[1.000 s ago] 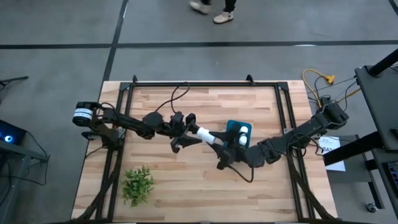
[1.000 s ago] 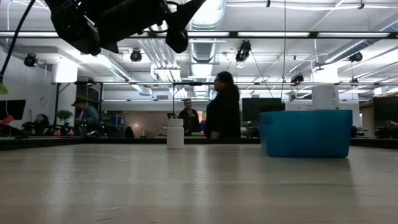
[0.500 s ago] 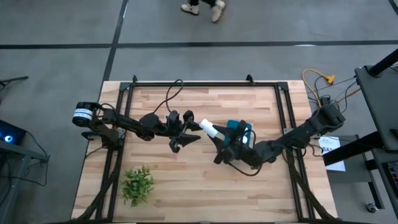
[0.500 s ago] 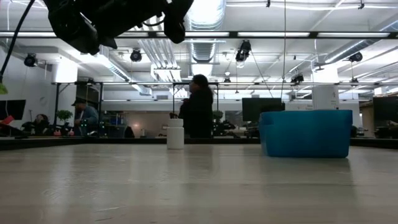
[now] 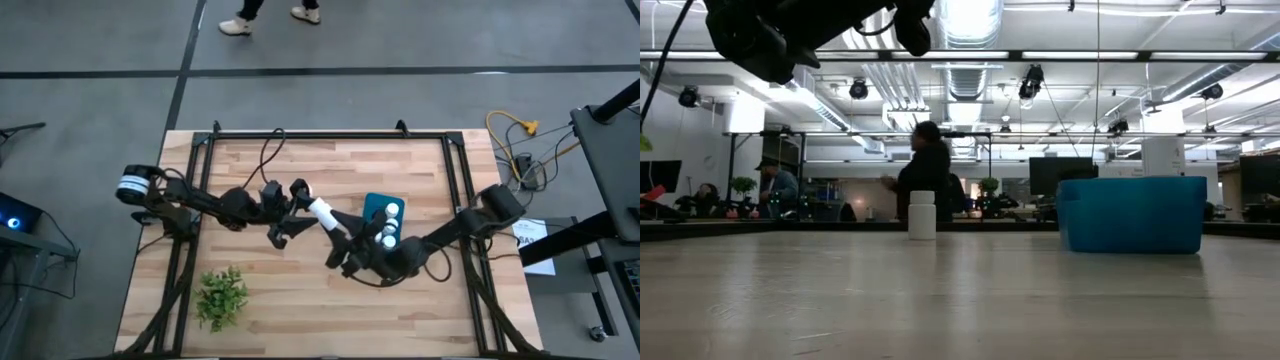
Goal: Pick and place pill bottles into a basket
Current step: Put the white medicine bottle into the blue bin
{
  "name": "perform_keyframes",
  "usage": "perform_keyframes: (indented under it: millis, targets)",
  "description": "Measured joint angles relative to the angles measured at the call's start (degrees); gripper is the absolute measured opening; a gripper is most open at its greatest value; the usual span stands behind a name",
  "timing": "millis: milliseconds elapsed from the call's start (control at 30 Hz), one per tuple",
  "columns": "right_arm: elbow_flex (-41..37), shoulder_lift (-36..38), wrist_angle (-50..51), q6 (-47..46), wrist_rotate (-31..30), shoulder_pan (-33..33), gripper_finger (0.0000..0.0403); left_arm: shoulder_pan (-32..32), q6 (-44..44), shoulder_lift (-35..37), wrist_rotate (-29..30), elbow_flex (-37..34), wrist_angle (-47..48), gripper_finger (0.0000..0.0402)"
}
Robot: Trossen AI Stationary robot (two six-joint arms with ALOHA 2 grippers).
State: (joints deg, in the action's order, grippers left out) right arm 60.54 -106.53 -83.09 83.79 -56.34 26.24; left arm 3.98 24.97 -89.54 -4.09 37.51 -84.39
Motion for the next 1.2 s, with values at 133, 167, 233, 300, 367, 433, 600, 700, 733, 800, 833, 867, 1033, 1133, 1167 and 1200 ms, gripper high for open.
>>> perform_keyframes:
  millis: [133, 167, 233, 300, 367, 433, 600, 700, 733, 800, 833, 867, 1033, 1133, 1167, 1200]
  targets:
    - [2.5, -3.3, -4.8, 1.4, 2.4, -0.3, 0.0161, 0.4, 0.1, -1.9, -0.3, 0.1, -5.4, 0.0212]
    - [3.3, -4.3, -6.2, 2.6, 2.3, -0.4, 0.0161, 0.4, 0.6, -2.5, -0.3, 0.1, -5.9, 0.0212]
    - [5.3, -6.4, -6.9, 5.3, 1.8, -0.9, 0.0161, 0.4, 1.7, -3.1, -1.1, 0.3, -6.0, 0.0213]
    - [7.3, -8.3, -6.9, 6.4, 2.2, -1.5, 0.0161, 0.5, 1.5, -3.9, -1.1, 1.1, -6.0, 0.0213]
    - [9.0, -10.3, -6.9, 6.4, 2.0, -2.0, 0.0161, 0.5, 1.7, -4.4, -1.4, 1.3, -5.9, 0.0213]
    - [10.4, -12.2, -6.9, 6.4, 2.2, -2.3, 0.0161, 0.5, 1.6, -4.6, -1.3, 1.5, -5.6, 0.0213]
    - [12.0, -13.3, -6.7, 7.0, 1.6, -2.4, 0.016, 0.5, 1.7, -4.3, -2.2, 1.1, -5.7, 0.0213]
    - [12.1, -13.1, -6.7, 7.8, 1.7, -2.4, 0.016, 0.5, 1.7, -3.7, -2.1, 1.0, -5.5, 0.0213]
    - [12.1, -13.0, -6.7, 8.3, 1.7, -2.4, 0.016, 0.5, 1.7, -3.5, -2.2, 0.9, -5.5, 0.0213]
    - [12.1, -13.0, -6.8, 9.1, 1.8, -2.3, 0.016, 0.5, 1.7, -3.0, -2.2, 0.6, -5.4, 0.0213]
    - [12.1, -12.9, -6.8, 9.3, 1.5, -2.2, 0.016, 0.4, 1.6, -2.7, -2.1, 0.5, -5.4, 0.0213]
    - [12.0, -12.9, -6.8, 9.4, 1.3, -2.0, 0.016, 0.4, 1.6, -2.3, -2.1, 0.3, -5.4, 0.0213]
    - [11.5, -12.9, -6.8, 9.5, 1.2, -1.4, 0.016, 0.4, 1.6, -1.0, -2.1, -0.4, -5.5, 0.0213]
    - [11.5, -12.9, -6.8, 9.5, 1.3, -1.4, 0.016, 0.4, 1.6, -1.0, -2.1, -0.4, -5.6, 0.0212]
    - [11.5, -12.9, -6.8, 9.5, 1.4, -1.4, 0.016, 0.4, 1.6, -1.1, -2.2, -0.4, -5.6, 0.0212]
    - [11.6, -12.9, -6.8, 9.5, 1.4, -1.4, 0.016, 0.4, 1.7, -1.2, -2.2, -0.4, -5.7, 0.0212]
